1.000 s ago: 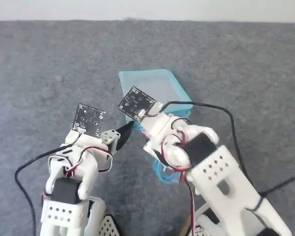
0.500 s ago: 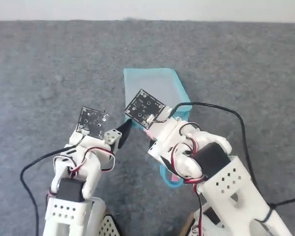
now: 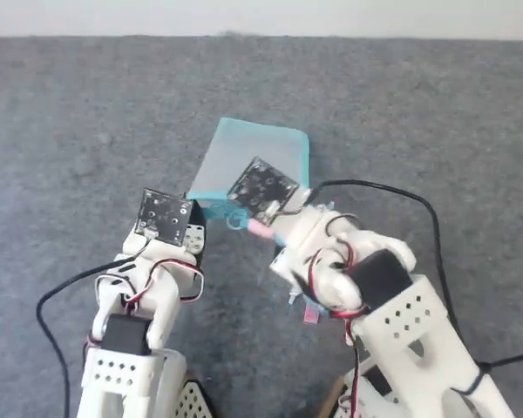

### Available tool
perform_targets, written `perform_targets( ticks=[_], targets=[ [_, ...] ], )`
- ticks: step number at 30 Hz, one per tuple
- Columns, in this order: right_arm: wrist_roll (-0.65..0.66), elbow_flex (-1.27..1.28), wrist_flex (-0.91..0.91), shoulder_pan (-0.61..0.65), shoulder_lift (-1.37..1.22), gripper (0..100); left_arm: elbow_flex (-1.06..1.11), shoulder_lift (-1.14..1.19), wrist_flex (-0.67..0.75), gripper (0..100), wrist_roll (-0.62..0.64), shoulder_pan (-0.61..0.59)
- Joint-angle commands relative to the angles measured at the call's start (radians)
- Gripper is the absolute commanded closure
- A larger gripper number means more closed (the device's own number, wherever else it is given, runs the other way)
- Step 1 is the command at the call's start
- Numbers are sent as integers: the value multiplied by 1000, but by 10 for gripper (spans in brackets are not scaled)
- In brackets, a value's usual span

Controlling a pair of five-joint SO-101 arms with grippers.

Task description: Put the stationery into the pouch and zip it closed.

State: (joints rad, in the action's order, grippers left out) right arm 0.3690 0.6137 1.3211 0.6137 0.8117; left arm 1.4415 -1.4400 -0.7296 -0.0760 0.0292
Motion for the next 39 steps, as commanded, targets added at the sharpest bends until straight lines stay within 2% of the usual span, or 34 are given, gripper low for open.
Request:
perform_targets(
  ticks=[1, 9, 15, 21, 24, 28, 30, 34, 39],
  targets=[
    [37, 6, -42, -117, 39, 992, -13, -20, 28, 988, 51, -86],
    [64, 17, -64, -252, 39, 992, -13, -20, 28, 988, 54, -132],
    [64, 17, -64, -259, 39, 992, -45, -14, 11, 988, 94, -203],
    [57, 17, -48, -248, 50, 990, -59, -17, -15, 988, 97, -203],
    [63, -2, 39, -127, 71, 965, -59, -15, -11, 988, 97, -203],
    [61, -8, 145, 196, 174, 801, -59, -15, -11, 988, 97, -203],
    [63, -8, 170, 286, 232, 713, -59, -15, -11, 988, 97, -203],
    [55, -11, 156, 274, 289, 622, -59, -15, -11, 988, 100, -203],
    [-2, -107, 162, 269, 288, 623, -59, -20, -11, 988, 100, -203]
  ],
)
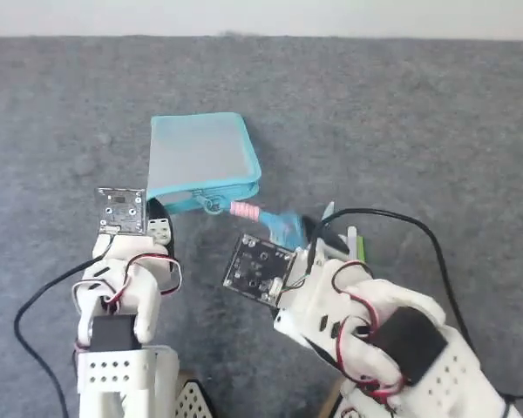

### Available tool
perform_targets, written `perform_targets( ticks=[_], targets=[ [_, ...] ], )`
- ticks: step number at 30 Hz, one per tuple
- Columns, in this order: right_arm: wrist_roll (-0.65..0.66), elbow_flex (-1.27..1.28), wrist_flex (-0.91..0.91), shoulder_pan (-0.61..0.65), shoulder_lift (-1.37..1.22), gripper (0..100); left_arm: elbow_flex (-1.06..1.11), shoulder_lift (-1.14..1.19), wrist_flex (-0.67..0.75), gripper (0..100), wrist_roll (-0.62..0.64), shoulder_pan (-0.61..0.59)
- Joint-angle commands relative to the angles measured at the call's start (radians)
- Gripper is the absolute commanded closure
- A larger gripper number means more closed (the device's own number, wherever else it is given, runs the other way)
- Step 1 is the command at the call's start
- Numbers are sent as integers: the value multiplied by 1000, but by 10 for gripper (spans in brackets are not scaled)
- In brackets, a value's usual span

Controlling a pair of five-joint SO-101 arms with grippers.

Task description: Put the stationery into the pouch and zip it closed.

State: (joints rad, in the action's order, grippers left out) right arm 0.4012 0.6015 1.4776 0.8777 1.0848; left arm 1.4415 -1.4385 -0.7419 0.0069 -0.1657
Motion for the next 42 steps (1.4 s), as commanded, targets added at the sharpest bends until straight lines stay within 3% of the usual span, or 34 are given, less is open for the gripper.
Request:
perform_targets(
  ticks=[1, 6, 9, 14, 18, 21, 30, 42],
  targets=[
    [-35, -115, 5, 7, 15, 623, -59, -21, 2, 988, 17, -9],
    [-57, -121, -87, 36, -5, 623, -61, -21, 3, 988, 38, -15],
    [-81, 26, -303, 33, -105, 623, -61, -21, 3, 988, 51, -15],
    [-265, 233, -750, 33, -326, 623, -56, -21, -3, 988, 54, -15],
    [-374, 278, -943, 33, -476, 623, -54, -20, 0, 988, 54, -15],
    [-382, 278, -1040, 31, -568, 623, -54, -17, 0, 988, 54, -15],
    [-387, 275, -1202, -87, -688, 629, -54, -17, -2, 988, 49, -9],
    [-381, 273, -1198, -113, -685, 963, -44, -15, 3, 987, 48, -9]
  ],
)
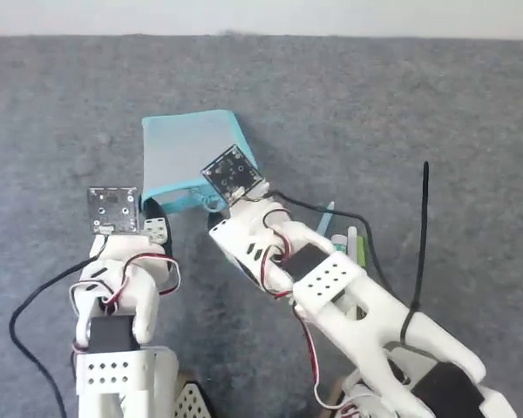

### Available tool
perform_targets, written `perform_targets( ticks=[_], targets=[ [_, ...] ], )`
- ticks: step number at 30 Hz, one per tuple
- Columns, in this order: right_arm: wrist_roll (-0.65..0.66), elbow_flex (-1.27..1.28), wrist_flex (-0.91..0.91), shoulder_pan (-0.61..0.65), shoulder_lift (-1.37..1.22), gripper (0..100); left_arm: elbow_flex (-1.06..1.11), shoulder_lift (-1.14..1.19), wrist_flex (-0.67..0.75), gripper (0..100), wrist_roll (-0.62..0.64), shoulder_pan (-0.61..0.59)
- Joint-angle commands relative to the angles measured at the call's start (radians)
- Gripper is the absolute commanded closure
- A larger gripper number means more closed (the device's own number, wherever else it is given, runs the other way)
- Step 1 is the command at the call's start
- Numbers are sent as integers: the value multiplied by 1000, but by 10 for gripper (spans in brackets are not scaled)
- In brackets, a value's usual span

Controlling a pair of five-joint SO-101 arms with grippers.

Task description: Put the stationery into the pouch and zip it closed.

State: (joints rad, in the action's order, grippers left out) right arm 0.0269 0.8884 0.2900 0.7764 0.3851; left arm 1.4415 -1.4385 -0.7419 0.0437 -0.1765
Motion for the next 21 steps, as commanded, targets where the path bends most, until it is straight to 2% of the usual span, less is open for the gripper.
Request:
perform_targets(
  ticks=[1, 3, 6, 10, 15, 21],
  targets=[
    [-5, -14, -7, -13, 18, 992, -44, -15, 3, 987, 11, 2],
    [3, -14, 56, -21, 48, 987, -44, -15, 2, 987, 11, 2],
    [74, -54, 266, -38, 156, 991, -44, -15, 2, 987, 11, -3],
    [103, -100, 486, -122, 318, 991, -44, -15, 0, 987, 11, -3],
    [146, -95, 579, -223, 430, 991, -44, -15, -2, 987, 11, -3],
    [153, -94, 607, -249, 417, 992, -44, -15, -3, 987, 11, -5]
  ],
)
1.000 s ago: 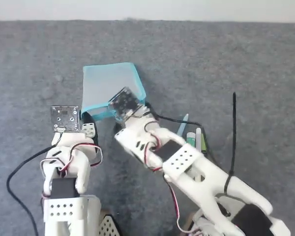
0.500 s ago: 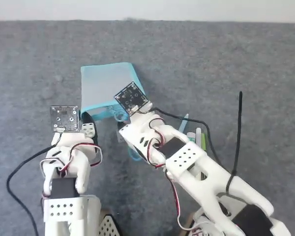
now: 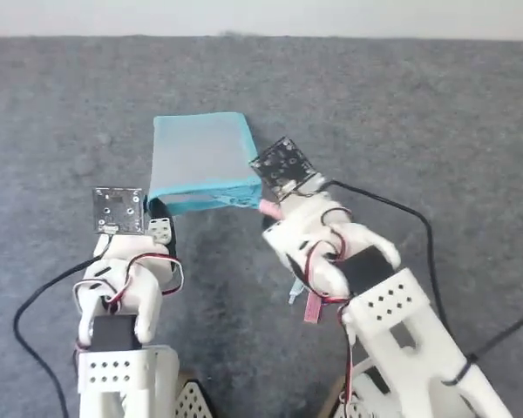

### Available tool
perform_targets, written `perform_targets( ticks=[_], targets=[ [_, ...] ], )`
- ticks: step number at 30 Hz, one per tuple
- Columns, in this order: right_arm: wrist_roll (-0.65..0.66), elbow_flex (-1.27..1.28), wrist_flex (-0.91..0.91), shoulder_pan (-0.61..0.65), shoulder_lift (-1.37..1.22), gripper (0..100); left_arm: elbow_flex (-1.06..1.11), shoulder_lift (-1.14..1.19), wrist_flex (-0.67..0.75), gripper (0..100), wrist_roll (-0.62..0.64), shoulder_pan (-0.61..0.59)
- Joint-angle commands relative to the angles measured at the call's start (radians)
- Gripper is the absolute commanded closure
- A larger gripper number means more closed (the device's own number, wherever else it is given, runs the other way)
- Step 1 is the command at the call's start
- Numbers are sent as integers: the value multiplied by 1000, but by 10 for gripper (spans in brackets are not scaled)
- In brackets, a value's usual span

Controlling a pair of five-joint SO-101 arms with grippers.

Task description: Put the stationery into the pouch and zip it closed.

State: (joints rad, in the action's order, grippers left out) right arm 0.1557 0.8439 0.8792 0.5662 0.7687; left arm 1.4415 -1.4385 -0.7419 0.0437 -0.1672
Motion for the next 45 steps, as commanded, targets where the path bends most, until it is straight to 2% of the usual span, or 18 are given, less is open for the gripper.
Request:
perform_targets(
  ticks=[1, 18, 22, 26, 28, 31, 35, 43, 45],
  targets=[
    [35, -49, 19, -39, 28, 992, -44, -15, -3, 987, 11, -14],
    [48, -58, 18, -205, 24, 991, -44, -15, -2, 987, 11, -14],
    [51, -63, 96, -79, 28, 962, -44, -15, 2, 987, 11, -14],
    [55, -68, 185, 130, 76, 776, -44, -15, 2, 987, 11, -14],
    [107, -60, 208, 217, 93, 681, -44, -15, 2, 987, 11, -14],
    [140, -8, 176, 312, 124, 593, -44, -15, 2, 987, 11, -14],
    [101, 71, 19, 340, 117, 595, -44, -15, 2, 987, 11, -9],
    [58, 98, -105, 344, 111, 637, -44, -15, 3, 987, 15, -8],
    [9, 104, -148, 344, 110, 637, -44, -15, 3, 987, 15, -8]
  ],
)
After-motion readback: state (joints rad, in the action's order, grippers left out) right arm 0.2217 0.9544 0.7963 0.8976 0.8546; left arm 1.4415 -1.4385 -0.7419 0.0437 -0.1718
